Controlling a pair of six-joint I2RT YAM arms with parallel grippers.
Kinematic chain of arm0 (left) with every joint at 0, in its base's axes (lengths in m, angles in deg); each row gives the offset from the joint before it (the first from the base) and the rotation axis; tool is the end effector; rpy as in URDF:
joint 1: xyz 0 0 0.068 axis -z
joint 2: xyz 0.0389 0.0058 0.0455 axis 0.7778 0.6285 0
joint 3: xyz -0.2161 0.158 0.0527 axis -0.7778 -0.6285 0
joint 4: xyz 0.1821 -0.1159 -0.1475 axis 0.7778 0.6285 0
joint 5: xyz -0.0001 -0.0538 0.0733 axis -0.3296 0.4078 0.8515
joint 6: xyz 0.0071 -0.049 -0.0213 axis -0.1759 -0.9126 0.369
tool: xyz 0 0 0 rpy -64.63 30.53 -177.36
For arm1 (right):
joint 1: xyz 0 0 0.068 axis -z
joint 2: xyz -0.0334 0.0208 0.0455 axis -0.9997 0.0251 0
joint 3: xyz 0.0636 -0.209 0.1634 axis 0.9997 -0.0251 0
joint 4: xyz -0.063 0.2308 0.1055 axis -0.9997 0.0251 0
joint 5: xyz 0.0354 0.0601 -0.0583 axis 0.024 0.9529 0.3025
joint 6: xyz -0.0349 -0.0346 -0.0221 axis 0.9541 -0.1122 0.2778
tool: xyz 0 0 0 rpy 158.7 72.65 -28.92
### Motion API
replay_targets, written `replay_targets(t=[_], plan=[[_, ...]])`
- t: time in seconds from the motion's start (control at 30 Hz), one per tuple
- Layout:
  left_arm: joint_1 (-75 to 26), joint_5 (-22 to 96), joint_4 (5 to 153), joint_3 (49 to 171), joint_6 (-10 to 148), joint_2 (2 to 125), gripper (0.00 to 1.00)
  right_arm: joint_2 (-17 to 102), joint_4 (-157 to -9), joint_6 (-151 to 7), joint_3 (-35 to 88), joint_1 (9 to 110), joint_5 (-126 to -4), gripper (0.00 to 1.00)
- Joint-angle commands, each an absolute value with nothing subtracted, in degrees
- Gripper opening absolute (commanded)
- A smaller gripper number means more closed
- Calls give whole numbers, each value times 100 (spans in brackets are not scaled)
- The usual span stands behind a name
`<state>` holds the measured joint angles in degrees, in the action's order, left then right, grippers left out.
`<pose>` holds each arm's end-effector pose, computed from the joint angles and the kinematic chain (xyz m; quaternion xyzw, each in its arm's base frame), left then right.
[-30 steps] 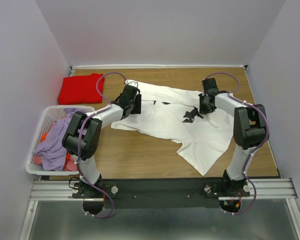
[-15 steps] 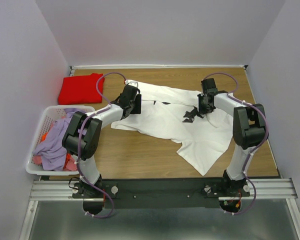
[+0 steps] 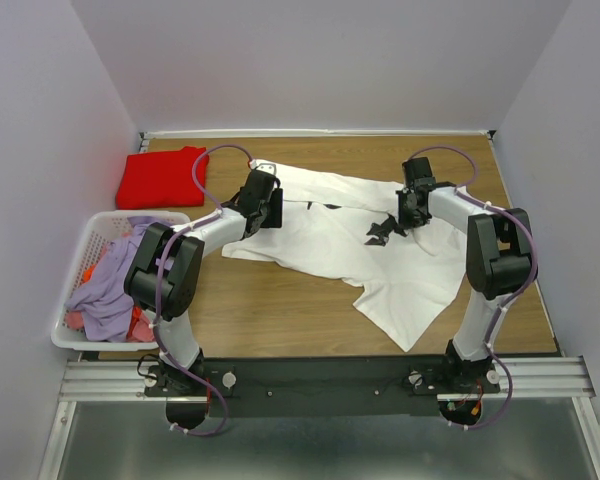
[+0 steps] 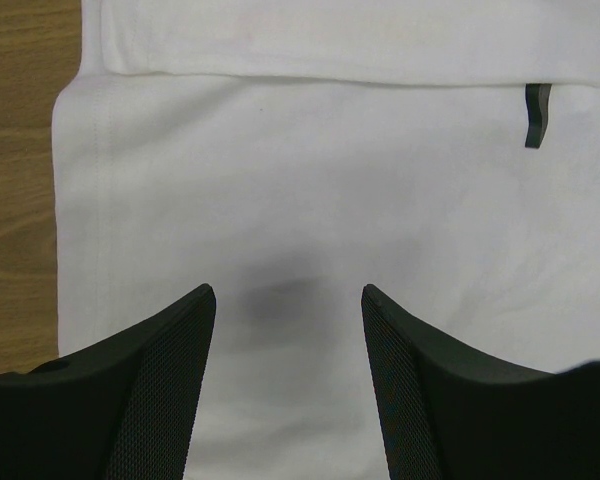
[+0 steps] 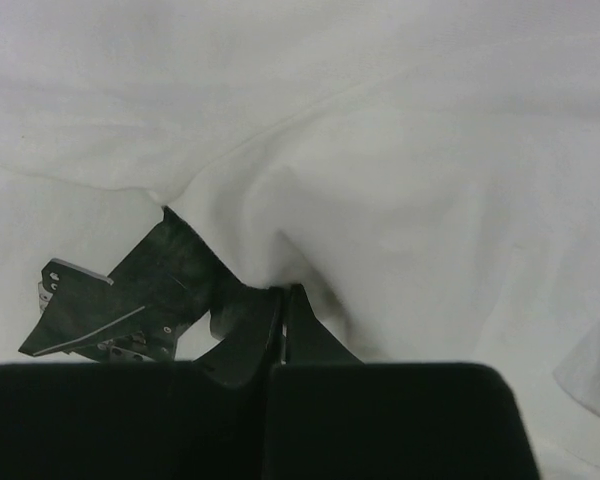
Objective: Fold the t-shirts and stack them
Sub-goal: Fold the tshirt
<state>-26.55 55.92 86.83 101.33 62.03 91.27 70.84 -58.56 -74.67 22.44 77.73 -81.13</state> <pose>0.3508 -0.1526 0.1842 0.0132 0.9209 -0.0593 0.3850 0.3822 0.0680 0.1650 0.0056 0.9685 -0.0250 0.2476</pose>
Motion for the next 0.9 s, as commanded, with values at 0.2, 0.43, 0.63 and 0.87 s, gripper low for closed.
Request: replay_targets(t=[0.2,0.43,0.63,0.87], plan=[[-2619,5669,8643,10131,6186,9044,68,6829,-5093,-7712,2639,7731,-7807,1],[-2619,5652,8652,10157,6195,9071,68,7012,-4794,-8082,2929,7731,-7332,5],[-2619,5669,8652,10148,6204,9053,68,7417,-4662,-8451,3280,7740,-6806,5],[-2627,5696,8661,10139,6204,9027,68,7742,-4591,-8820,3518,7740,-6392,5]])
